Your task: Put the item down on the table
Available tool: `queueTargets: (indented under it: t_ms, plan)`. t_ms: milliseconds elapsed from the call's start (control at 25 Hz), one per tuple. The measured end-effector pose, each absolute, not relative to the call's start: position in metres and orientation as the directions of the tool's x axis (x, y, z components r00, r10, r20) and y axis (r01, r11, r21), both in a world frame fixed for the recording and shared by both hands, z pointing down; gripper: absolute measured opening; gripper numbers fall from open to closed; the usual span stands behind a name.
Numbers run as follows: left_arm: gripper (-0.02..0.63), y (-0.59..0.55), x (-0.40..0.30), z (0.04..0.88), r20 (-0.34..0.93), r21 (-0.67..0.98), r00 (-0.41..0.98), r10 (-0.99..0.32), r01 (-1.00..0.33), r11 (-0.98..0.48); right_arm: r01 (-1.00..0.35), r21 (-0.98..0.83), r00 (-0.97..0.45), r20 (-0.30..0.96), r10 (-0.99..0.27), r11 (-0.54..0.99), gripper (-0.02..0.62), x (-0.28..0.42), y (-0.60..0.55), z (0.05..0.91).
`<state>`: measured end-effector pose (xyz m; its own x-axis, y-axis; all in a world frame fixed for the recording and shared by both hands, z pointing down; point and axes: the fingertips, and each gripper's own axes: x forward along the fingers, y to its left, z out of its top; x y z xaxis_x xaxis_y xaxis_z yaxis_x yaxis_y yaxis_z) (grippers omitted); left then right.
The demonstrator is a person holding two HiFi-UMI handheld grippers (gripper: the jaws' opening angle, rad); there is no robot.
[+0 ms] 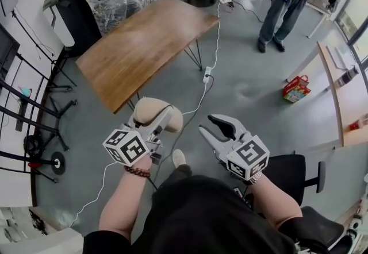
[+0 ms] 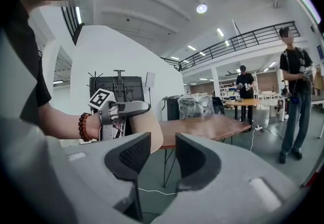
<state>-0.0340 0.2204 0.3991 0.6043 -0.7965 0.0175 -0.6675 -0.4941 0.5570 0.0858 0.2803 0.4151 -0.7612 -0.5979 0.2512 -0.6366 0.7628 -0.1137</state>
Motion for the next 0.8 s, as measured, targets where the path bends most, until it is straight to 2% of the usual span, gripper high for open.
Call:
queueTargets:
  t_ms: [120, 800]
  plan:
    - [0.424, 0.197, -0.029, 0.403, 0.012, 0.593, 0.631, -0.776, -0.629, -0.503, -0.607, -0.122, -0.782, 0.268, -0.563, 0.785, 0.175, 0.075, 0.263, 0.418]
    - [0.423, 0.084, -0.043, 0.396, -0.024, 0.706, 0.770, -0.637, -0.439, -0.556, -0.529, -0.106, -0.816, 0.337, -0.470, 0.842, 0.293, -0.003, 0.153, 0.414]
